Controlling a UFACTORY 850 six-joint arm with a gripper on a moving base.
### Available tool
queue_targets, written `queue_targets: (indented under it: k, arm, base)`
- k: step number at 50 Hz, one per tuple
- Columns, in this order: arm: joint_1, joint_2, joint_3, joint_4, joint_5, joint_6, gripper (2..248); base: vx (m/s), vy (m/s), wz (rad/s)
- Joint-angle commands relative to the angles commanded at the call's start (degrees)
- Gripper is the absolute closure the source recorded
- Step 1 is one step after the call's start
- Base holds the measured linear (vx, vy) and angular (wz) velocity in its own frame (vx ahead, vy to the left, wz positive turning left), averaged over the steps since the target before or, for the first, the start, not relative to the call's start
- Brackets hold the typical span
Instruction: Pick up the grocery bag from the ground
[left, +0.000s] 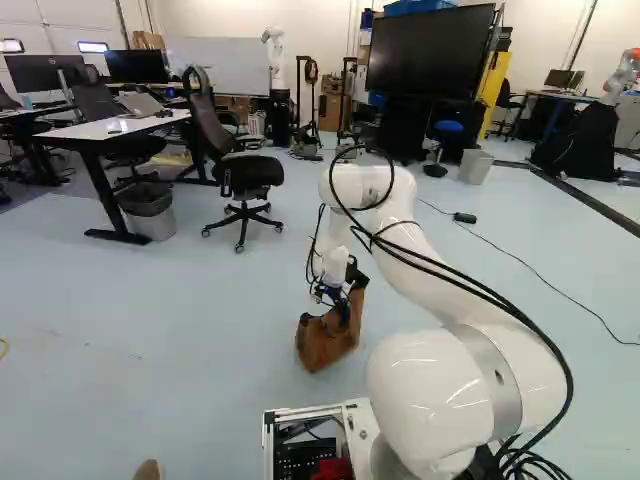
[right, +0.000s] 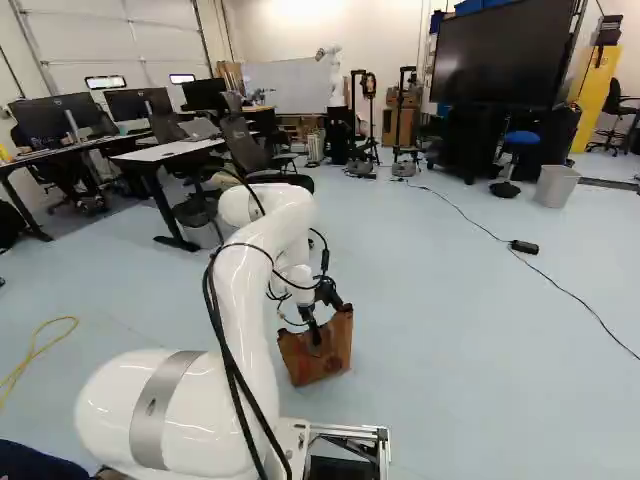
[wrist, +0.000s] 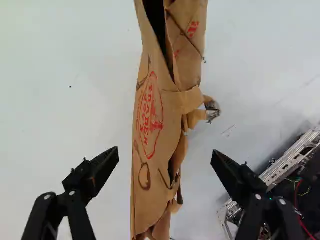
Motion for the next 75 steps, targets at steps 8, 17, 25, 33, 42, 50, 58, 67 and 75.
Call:
queue_targets:
  k: [8, 17, 25, 33, 42, 50, 58, 67, 75]
  arm:
    - [0.00, -1.74, -1.56, 0.00, 0.00, 0.44, 3]
    - [0.00, -3.70, -3.34, 0.00, 0.00, 0.49, 3]
    - [0.00, -5.45, -4.97, 0.00, 0.00, 0.49, 3]
    - [0.00, -7.22, -6.63, 0.00, 0.00, 0.49, 3]
    - [0.00, -9.14, -8.47, 0.00, 0.00, 0.49, 34]
    - [0.00, -9.72, -9.04, 0.00, 0.00, 0.49, 111]
    - [0.00, -9.81, -9.13, 0.00, 0.00, 0.49, 151]
    - [0.00, -9.81, -9.13, 0.00, 0.00, 0.49, 222]
    - [0.00, -9.56, -8.89, 0.00, 0.00, 0.49, 230]
  base:
    - [0.000, 0.000, 0.000]
    - [0.000, 0.000, 0.000]
    - [0.000, 0.000, 0.000]
    - [0.000, 0.000, 0.000]
    - [0.000, 0.000, 0.000]
    - [0.000, 0.000, 0.000]
    - [0.000, 0.000, 0.000]
    - [0.000, 0.000, 0.000]
    - [0.000, 0.000, 0.000]
